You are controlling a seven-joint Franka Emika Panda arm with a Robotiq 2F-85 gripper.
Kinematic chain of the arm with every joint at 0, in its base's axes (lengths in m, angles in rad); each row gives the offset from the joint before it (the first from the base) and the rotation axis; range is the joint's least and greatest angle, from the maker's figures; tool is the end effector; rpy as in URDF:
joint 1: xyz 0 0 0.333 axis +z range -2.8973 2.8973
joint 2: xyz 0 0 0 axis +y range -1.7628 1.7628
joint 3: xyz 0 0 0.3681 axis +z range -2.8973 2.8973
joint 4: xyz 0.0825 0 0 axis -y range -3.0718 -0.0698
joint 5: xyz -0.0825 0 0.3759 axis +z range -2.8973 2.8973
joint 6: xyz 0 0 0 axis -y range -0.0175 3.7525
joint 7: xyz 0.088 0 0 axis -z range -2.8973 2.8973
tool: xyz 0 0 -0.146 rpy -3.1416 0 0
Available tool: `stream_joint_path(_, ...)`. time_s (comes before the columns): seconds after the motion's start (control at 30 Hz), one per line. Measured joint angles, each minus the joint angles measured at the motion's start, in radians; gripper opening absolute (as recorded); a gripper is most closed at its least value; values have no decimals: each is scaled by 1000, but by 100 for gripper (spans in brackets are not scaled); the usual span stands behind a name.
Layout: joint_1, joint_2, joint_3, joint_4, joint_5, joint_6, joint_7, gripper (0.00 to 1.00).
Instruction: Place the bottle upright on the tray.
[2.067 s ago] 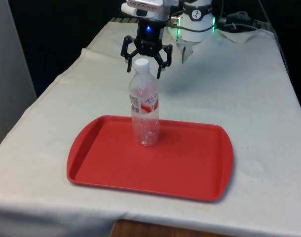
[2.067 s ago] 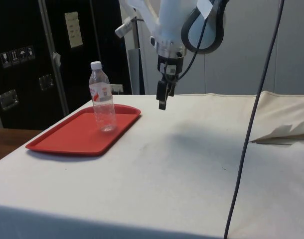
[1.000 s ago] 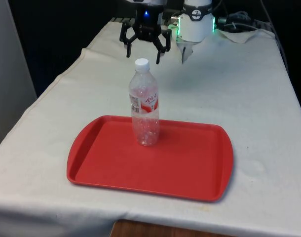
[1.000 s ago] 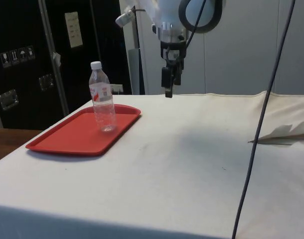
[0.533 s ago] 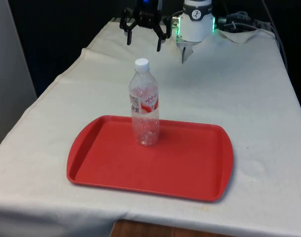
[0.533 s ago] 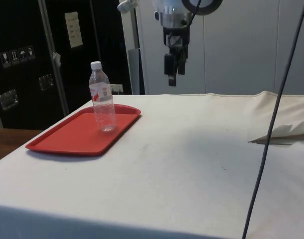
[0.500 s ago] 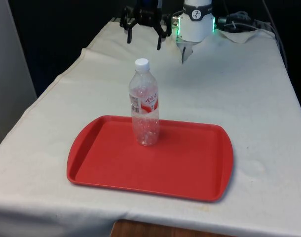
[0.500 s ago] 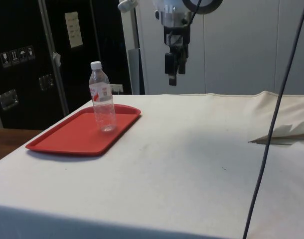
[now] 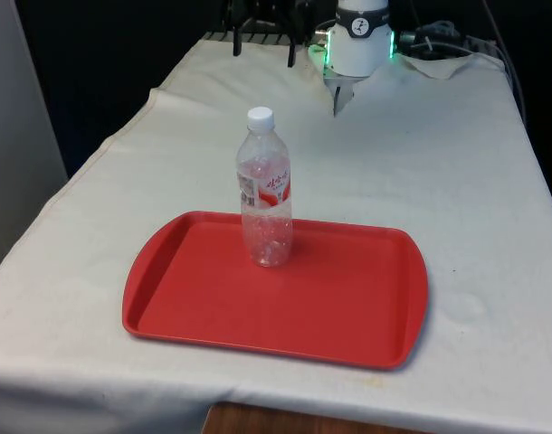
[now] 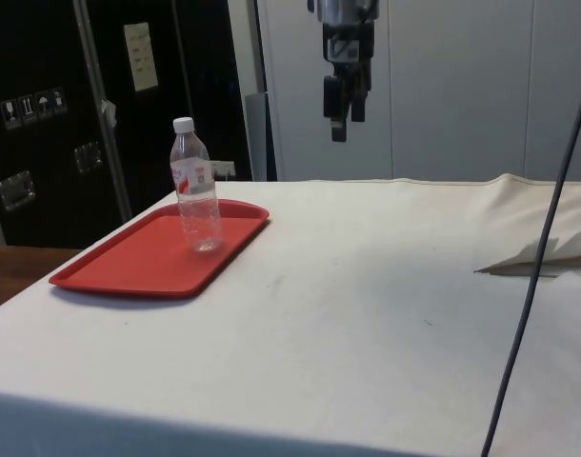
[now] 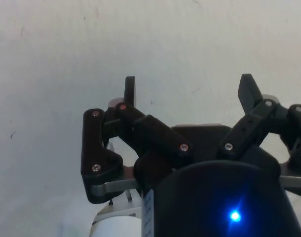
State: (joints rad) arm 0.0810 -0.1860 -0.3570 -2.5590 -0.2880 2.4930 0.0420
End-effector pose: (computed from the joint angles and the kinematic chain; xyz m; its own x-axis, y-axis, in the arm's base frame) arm 0.4216 -0.1238 0.3578 0.9905 -0.0883 0.1057 -0.1016 -0.9865 0.1284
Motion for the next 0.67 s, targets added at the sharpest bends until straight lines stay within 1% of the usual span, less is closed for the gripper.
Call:
stream_joint_path(0.07, 0, -2, -7, 13, 0, -24, -9, 100)
stream_joint_path(0.17, 0, 0, -13, 24, 1, -37, -16, 100)
stream_joint_path(0.23, 0, 2, -16, 29, 1, -40, -19, 100)
stream_joint_path(0.3, 0, 11, -26, 39, 5, -41, -28, 100)
stream_joint_path(0.5, 0, 35, -43, 62, 6, -41, -31, 100)
stream_joint_path(0.63, 0, 53, -64, 80, 6, -41, -39, 100)
stream_joint_path(0.67, 0, 53, -64, 80, 6, -41, -39, 100)
